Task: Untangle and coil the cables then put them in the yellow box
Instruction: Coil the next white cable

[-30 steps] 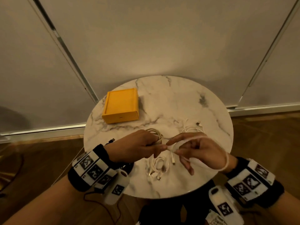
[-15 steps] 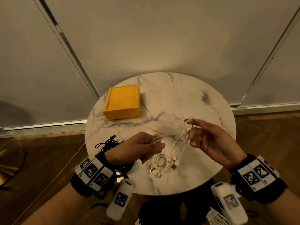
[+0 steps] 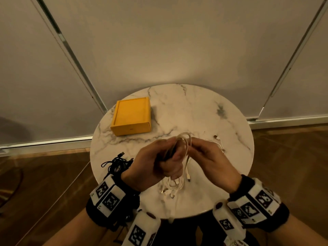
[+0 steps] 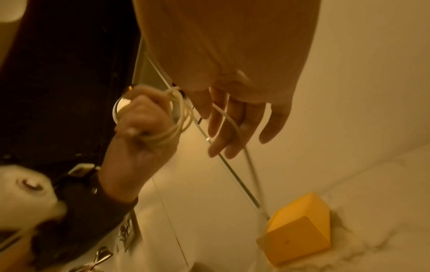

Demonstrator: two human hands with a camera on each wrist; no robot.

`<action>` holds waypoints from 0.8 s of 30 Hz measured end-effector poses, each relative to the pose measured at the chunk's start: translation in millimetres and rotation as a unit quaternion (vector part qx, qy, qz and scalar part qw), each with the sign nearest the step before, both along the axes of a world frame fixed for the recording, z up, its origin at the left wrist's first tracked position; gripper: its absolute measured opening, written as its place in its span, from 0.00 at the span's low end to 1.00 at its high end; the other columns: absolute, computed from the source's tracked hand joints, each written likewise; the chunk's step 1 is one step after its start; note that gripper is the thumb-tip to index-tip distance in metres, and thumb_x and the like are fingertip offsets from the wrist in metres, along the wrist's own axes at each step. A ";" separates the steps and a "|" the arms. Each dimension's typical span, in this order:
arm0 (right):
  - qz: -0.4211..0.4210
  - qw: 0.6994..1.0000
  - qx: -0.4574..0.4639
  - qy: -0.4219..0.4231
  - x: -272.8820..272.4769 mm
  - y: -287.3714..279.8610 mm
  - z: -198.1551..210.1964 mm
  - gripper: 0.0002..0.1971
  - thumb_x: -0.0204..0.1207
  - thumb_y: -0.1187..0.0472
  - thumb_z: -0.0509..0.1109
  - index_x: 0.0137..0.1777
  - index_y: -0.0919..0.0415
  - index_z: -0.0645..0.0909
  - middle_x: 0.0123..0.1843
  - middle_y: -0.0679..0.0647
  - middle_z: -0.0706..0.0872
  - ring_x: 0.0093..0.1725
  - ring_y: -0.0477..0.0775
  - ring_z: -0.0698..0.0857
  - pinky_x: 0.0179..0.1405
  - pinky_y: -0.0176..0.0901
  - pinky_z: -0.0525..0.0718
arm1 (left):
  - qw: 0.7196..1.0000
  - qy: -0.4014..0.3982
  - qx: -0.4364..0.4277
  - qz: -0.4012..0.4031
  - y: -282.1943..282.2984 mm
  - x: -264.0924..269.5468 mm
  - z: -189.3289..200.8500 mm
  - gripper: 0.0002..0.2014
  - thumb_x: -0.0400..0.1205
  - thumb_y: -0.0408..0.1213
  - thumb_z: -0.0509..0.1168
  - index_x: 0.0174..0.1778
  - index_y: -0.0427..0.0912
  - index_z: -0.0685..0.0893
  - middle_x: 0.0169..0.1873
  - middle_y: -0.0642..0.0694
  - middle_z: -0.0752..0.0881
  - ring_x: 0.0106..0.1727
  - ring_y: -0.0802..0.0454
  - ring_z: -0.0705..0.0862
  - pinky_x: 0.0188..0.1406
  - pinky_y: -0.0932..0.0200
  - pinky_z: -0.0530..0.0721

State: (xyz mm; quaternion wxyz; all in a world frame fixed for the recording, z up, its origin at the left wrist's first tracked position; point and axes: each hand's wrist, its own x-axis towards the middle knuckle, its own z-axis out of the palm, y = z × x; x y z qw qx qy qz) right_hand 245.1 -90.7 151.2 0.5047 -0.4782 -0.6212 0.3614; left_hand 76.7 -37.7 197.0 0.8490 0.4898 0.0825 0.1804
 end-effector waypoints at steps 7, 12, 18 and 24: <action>0.077 0.995 -0.061 0.022 -44.3 -9.1 -19.4 0.09 0.86 0.60 0.59 0.45 0.48 0.75 0.26 0.57 0.84 0.26 0.58 0.81 0.35 0.46 0.80 | 0.994 -0.063 0.007 0.087 9.6 7.1 -0.2 0.12 0.85 0.40 0.57 0.54 0.34 0.80 0.26 0.48 0.72 0.25 0.55 0.70 0.36 0.58 0.72; 0.135 0.981 -0.136 0.017 -54.5 -21.8 -20.6 0.08 0.83 0.64 0.63 0.59 0.52 0.75 0.25 0.53 0.85 0.25 0.53 0.79 0.36 0.46 0.82 | 0.922 0.090 0.309 0.217 16.1 -0.6 -8.6 0.14 0.89 0.33 0.49 0.56 0.33 0.80 0.35 0.38 0.84 0.35 0.52 0.82 0.41 0.65 0.76; 0.111 0.970 -0.048 -0.210 -46.3 -33.1 -20.0 0.20 0.81 0.56 0.64 0.72 0.50 0.71 0.30 0.52 0.85 0.35 0.50 0.82 0.42 0.51 0.81 | 0.774 0.243 0.561 0.166 22.9 -12.8 -25.4 0.14 0.88 0.34 0.54 0.42 0.45 0.83 0.42 0.50 0.87 0.47 0.56 0.85 0.48 0.65 0.77; 0.117 0.904 0.005 -0.411 -33.4 -41.1 -31.9 0.22 0.80 0.42 0.47 0.68 0.45 0.73 0.47 0.54 0.86 0.47 0.59 0.84 0.47 0.52 0.78 | 0.712 0.374 0.590 0.068 40.2 -34.4 -34.2 0.09 0.87 0.39 0.57 0.42 0.44 0.78 0.30 0.53 0.84 0.31 0.59 0.81 0.37 0.54 0.80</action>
